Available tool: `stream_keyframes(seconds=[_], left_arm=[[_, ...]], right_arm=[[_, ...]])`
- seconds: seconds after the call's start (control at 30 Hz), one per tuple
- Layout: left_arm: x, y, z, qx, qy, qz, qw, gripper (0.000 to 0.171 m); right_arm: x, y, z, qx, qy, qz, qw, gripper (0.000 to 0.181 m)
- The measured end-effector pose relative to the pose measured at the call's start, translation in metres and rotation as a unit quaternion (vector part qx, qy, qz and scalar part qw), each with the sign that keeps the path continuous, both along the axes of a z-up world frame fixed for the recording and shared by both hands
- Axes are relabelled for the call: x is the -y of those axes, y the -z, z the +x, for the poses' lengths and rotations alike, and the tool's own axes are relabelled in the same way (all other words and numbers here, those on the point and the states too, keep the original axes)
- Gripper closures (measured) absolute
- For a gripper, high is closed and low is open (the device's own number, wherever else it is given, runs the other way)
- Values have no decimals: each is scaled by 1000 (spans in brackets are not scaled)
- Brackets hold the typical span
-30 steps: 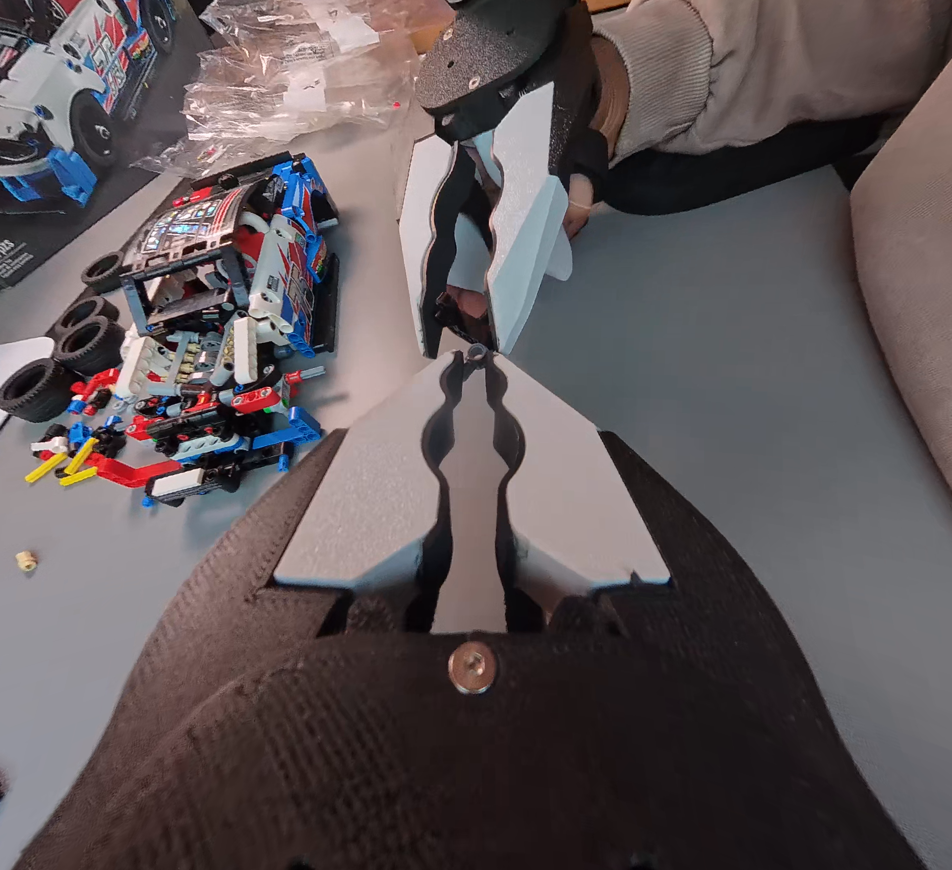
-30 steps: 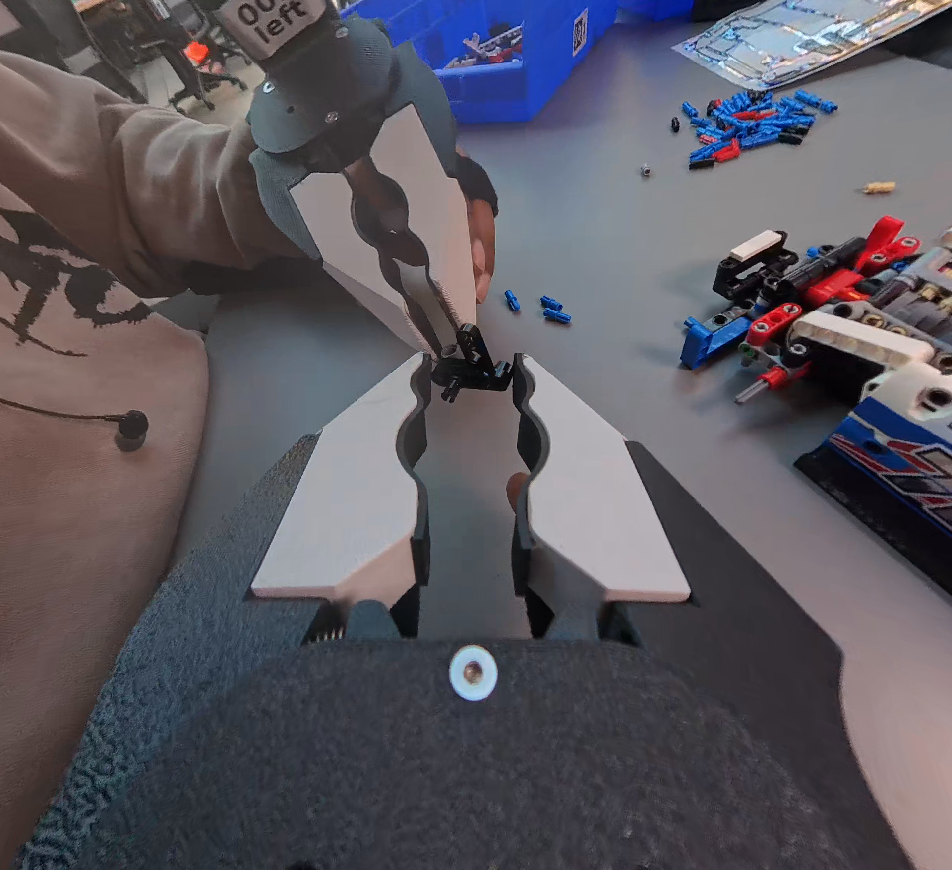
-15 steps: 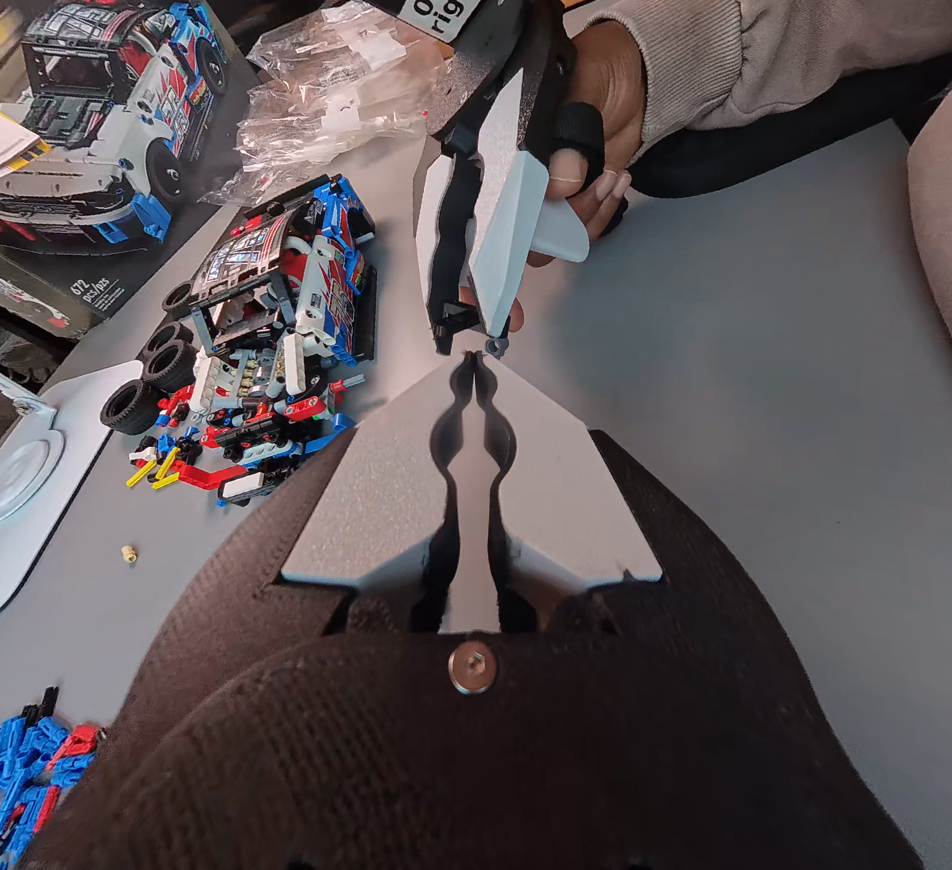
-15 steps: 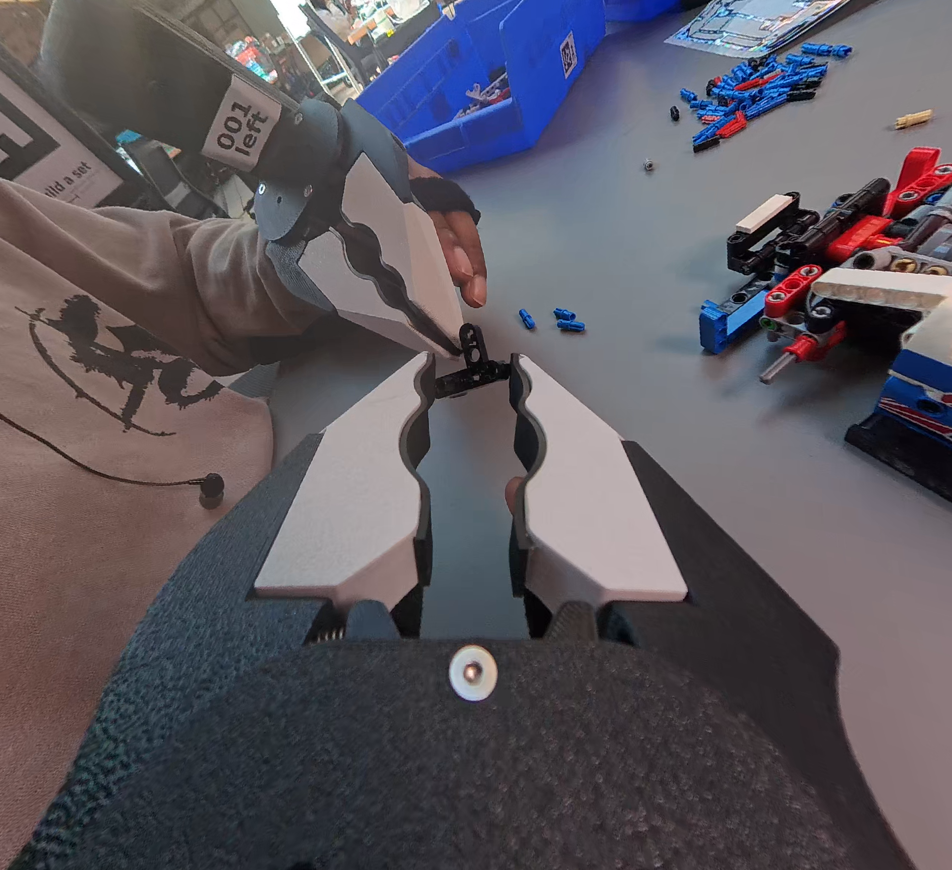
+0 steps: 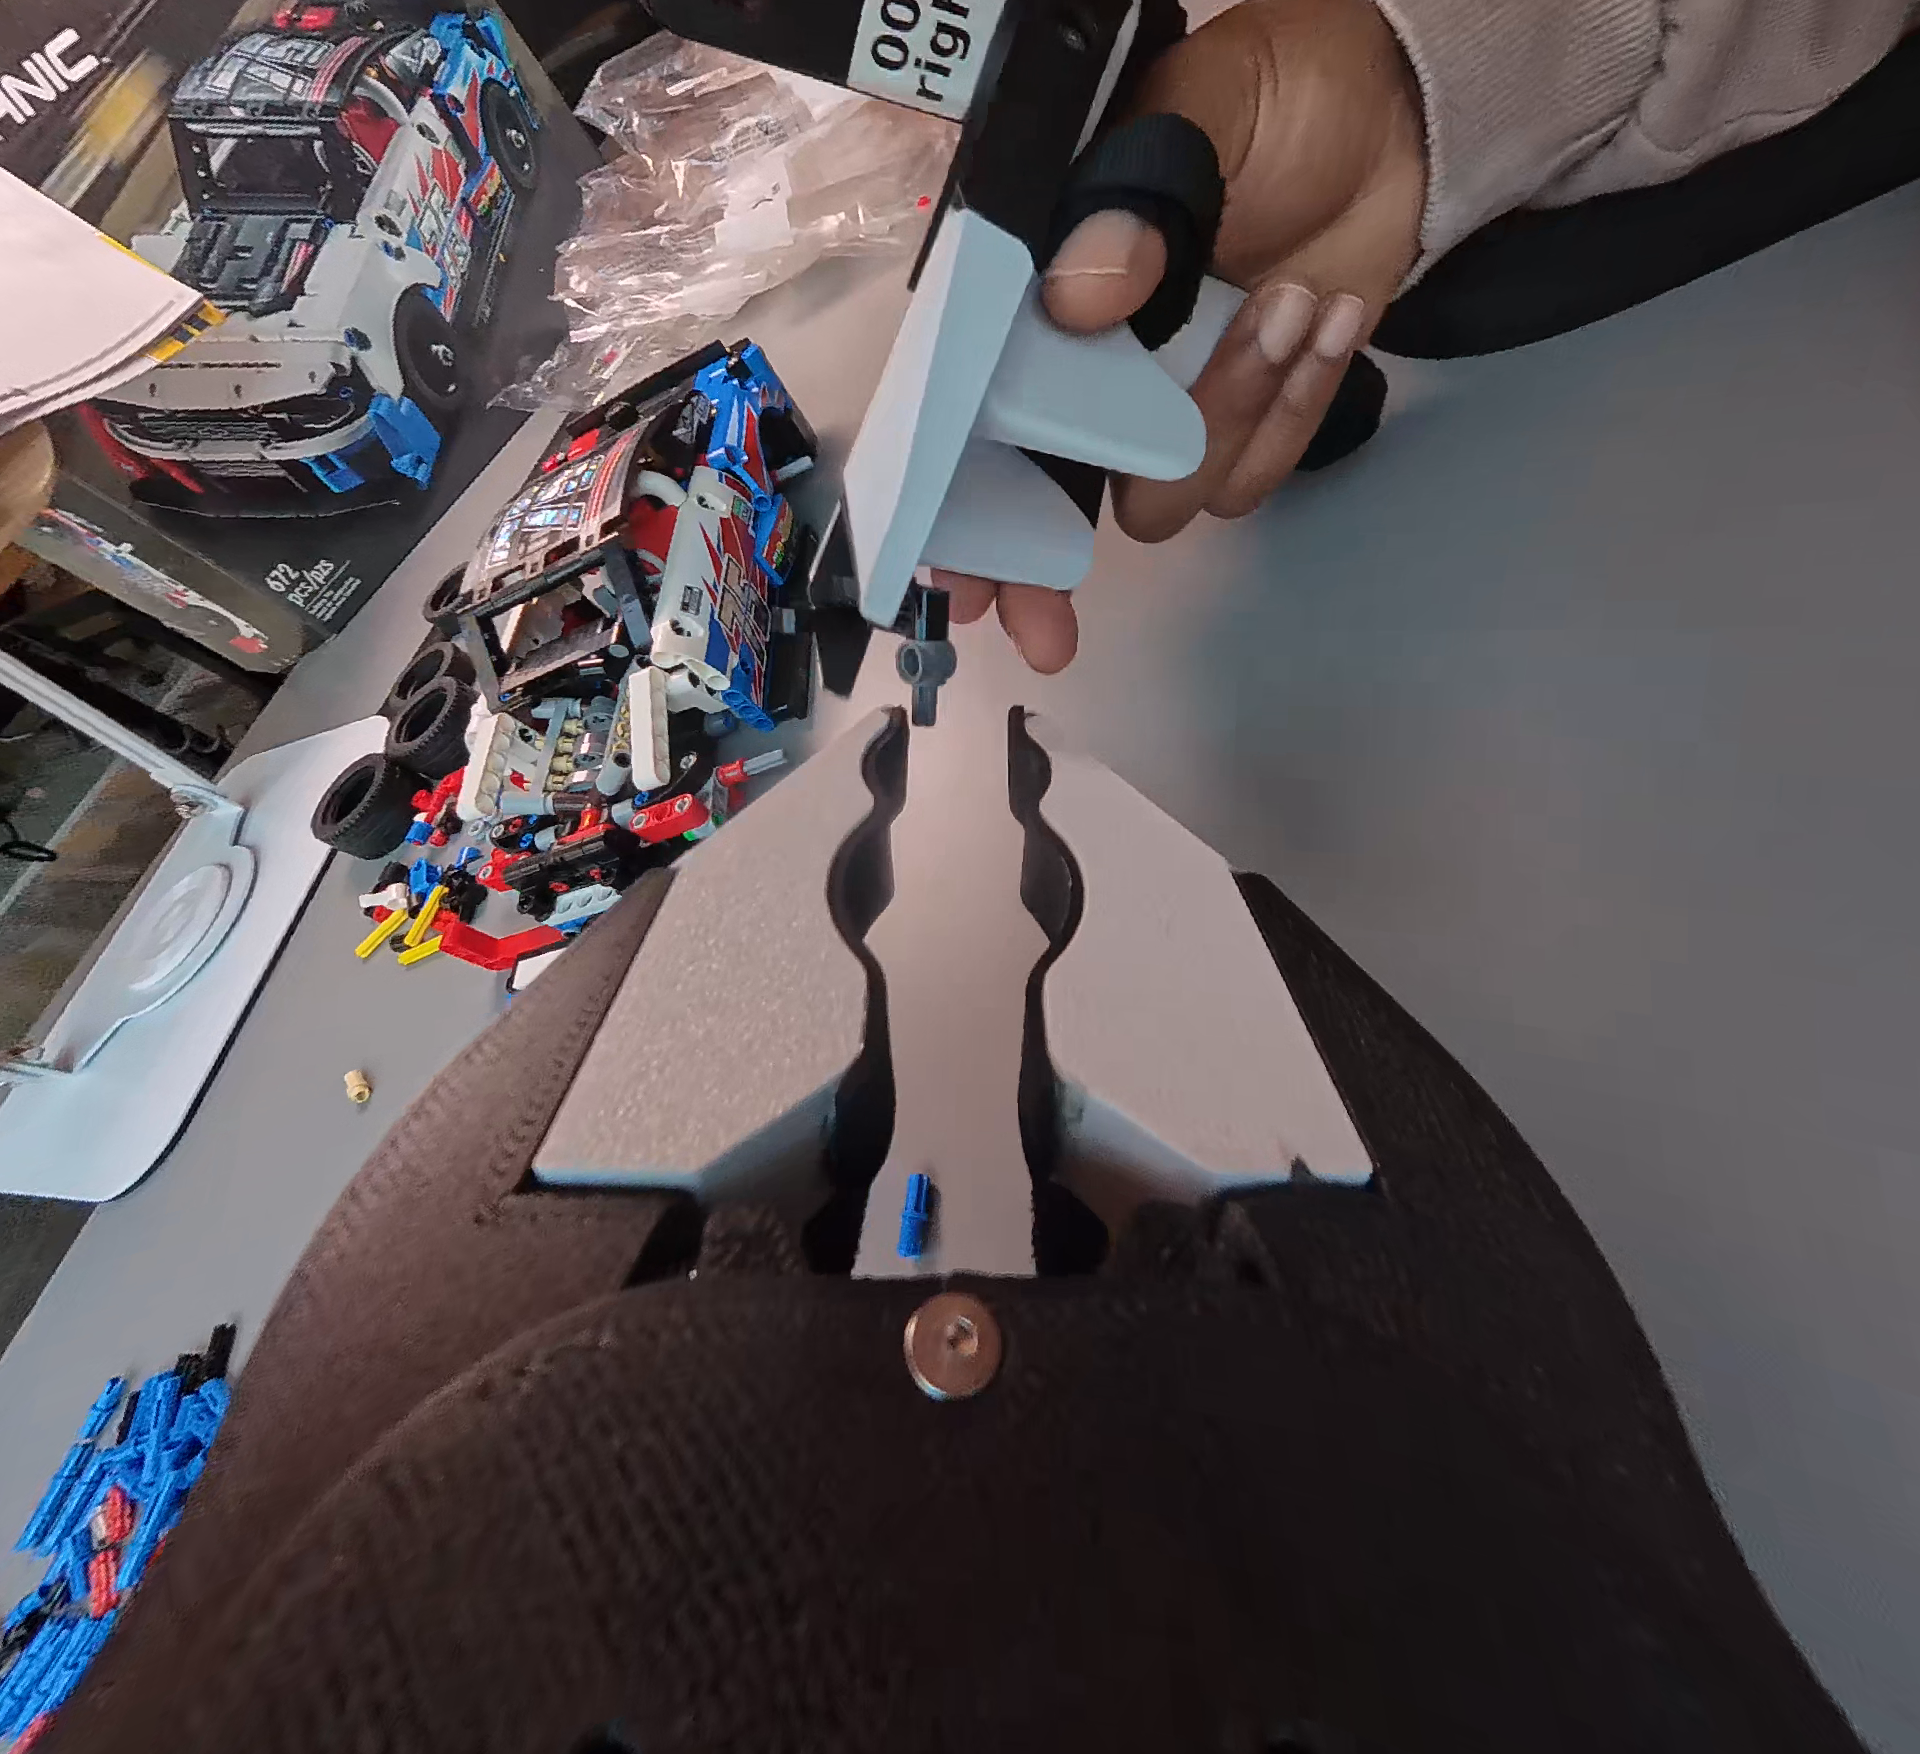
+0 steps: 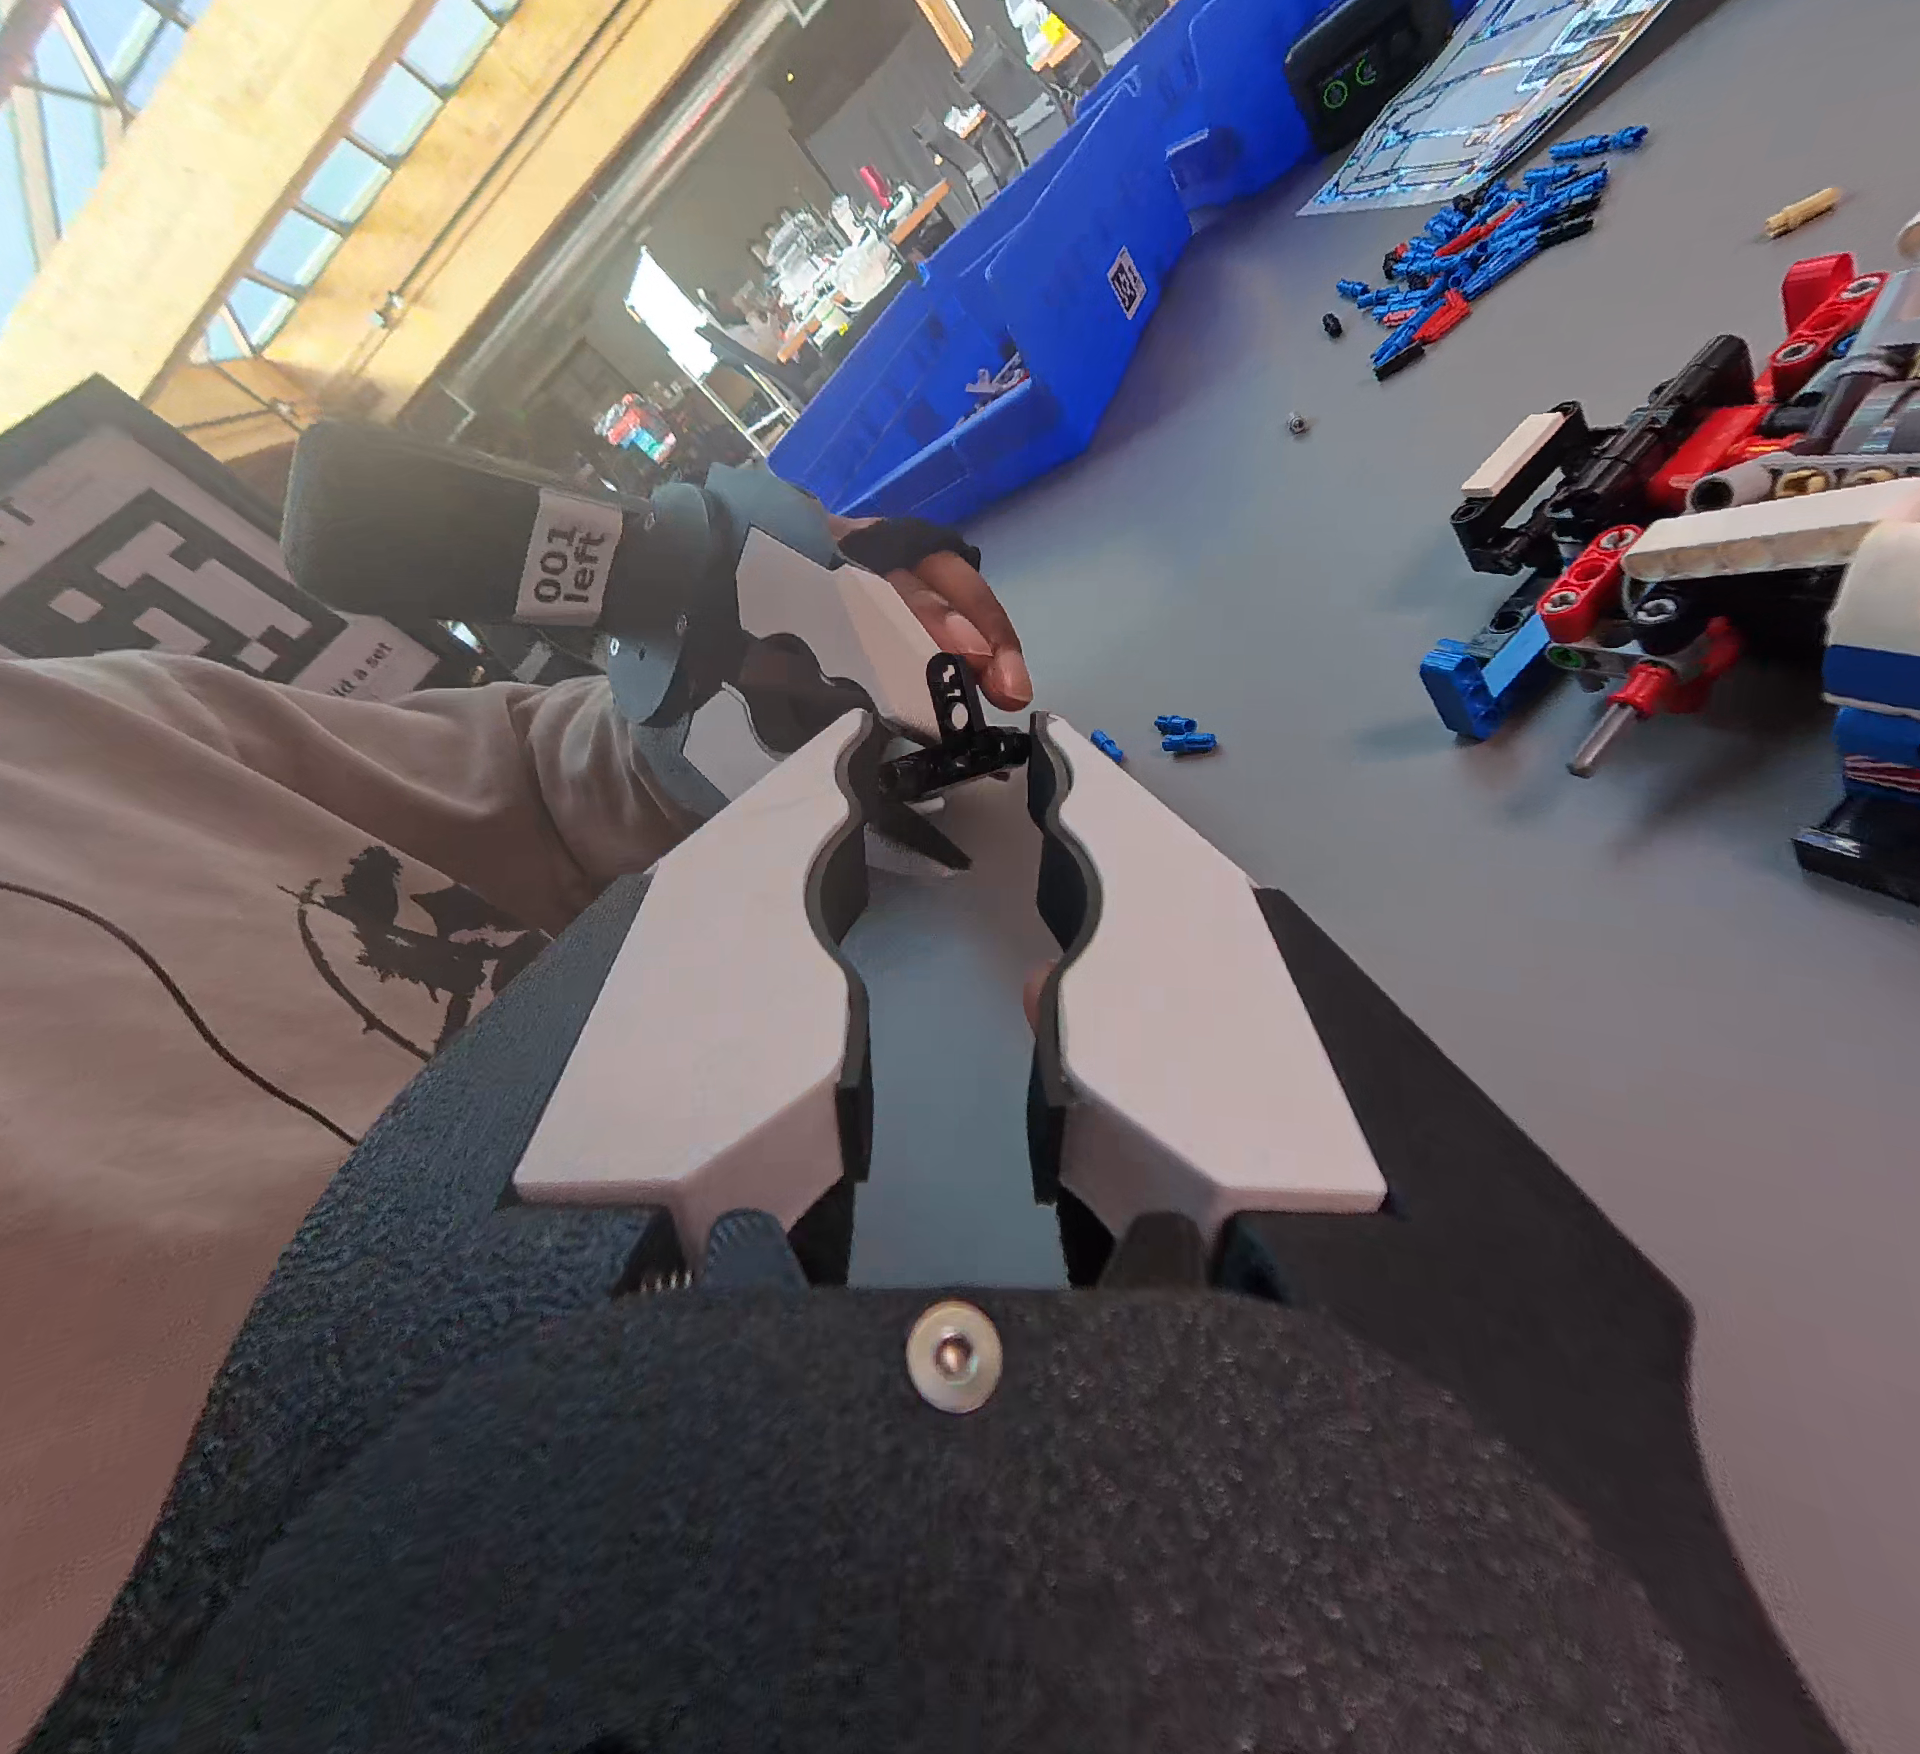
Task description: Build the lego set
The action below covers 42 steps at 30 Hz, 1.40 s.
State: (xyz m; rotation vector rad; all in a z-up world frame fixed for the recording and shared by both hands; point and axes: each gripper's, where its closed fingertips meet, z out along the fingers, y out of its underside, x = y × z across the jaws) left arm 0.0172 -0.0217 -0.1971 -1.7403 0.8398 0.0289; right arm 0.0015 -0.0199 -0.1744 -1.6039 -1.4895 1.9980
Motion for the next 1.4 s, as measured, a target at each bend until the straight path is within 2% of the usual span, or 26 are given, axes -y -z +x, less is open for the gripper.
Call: stream_keyframes(seconds=[0.13,0.27,0.4,0.57,0.67,0.73,0.87,0.9,0.93,0.97,1.17,1.27,1.4], left_arm=[[-8,-8,-4,12,-38,20,999,162],[-9,-9,-9,-3,-55,27,998,163],[-8,-6,-10,-42,-54,25,997,163],[-1,-15,-14,-28,-36,25,999,163],[2,-33,-33,4,-53,38,998,163],[5,-44,-50,22,-62,52,997,164],[4,-50,-95,44,-113,62,991,164],[4,-49,-104,47,-121,66,989,164],[4,-47,-113,50,-129,69,988,163],[4,-45,-121,57,-140,70,986,164],[2,-38,-133,82,-154,64,983,163],[2,-35,-134,77,-155,63,983,163],[2,-34,-137,80,-157,63,982,163]], right_arm=[[4,3,-8,7,20,-12,1000,155],[2,3,-10,6,32,-8,999,156],[3,6,-10,9,31,-2,999,155],[6,-5,-6,-24,16,4,1000,149],[-1,-13,-3,-50,23,41,998,139],[-6,-10,-1,-58,26,95,993,138],[-10,14,1,-33,6,221,975,147],[-10,21,1,-27,-1,248,968,158],[-10,26,-1,-23,-3,274,962,180],[-10,28,-4,-25,-1,299,954,181],[0,38,-24,-19,-57,440,896,181],[9,45,-34,4,-101,454,885,157],[15,58,-38,29,-169,472,865,153]])
